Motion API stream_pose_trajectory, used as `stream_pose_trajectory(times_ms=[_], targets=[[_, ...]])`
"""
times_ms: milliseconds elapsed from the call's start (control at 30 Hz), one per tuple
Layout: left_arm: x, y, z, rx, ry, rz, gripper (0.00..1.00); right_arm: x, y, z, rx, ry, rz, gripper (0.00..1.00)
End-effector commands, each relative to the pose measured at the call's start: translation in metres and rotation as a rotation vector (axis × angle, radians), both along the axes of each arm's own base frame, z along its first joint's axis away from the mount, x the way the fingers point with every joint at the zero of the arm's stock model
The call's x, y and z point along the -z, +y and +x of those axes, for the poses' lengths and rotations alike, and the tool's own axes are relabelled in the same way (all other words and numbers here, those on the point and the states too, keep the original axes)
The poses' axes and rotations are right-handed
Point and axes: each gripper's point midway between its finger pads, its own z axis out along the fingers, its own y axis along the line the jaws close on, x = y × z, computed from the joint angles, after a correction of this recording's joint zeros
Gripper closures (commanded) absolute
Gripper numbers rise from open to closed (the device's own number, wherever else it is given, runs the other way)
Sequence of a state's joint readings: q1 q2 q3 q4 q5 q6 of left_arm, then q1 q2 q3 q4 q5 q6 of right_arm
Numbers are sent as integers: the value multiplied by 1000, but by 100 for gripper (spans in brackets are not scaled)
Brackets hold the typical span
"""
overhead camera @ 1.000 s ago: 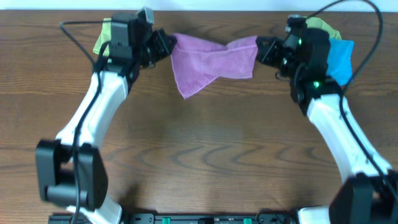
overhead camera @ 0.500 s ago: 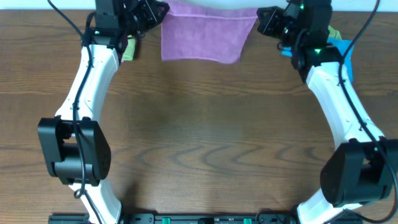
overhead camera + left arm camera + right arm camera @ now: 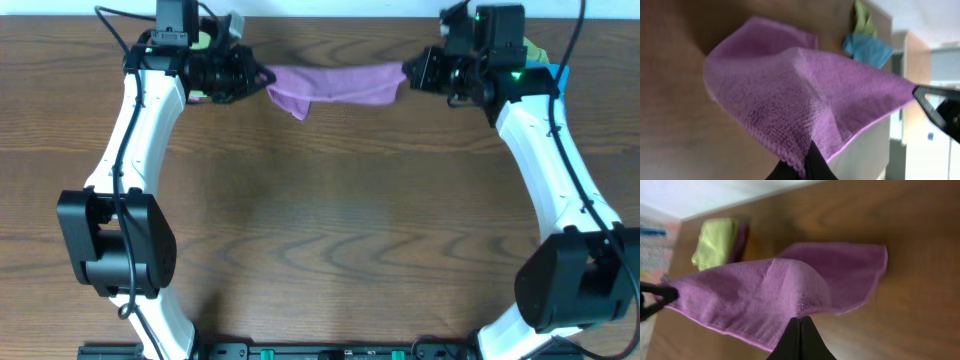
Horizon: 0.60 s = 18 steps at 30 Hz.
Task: Fold the cloth
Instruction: 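Lay the cloth flat, folding it back toward the robot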
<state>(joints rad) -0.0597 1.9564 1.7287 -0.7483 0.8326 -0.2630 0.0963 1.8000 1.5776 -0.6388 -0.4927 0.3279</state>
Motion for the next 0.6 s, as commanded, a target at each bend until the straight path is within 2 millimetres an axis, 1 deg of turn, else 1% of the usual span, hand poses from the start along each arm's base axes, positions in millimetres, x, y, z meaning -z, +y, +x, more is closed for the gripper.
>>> stream_pose_trajectory(times_ms=[0, 100, 233, 333, 367, 467, 567], targets=[[1, -1, -6, 91, -61, 32, 94, -8, 0, -12, -68, -23, -42, 99], [-1, -9, -9, 112, -58, 15, 94, -9, -10, -21, -60, -11, -99, 99], [-4, -25, -18, 155, -46, -19, 94, -23, -19, -34, -48, -19, -127, 99], [-4, -41, -28, 193, -27, -27, 94, -31, -28, -51, -58, -11, -165, 99], [-3, -49, -34, 218, -21, -26, 94, -32, -32, -60, -63, 0, -191, 99], [2, -65, -48, 268, 0, -4, 94, -29, -41, -81, -70, 49, -250, 99], [11, -76, -61, 299, 26, 49, 94, -20, -44, -98, -100, 113, -281, 99]])
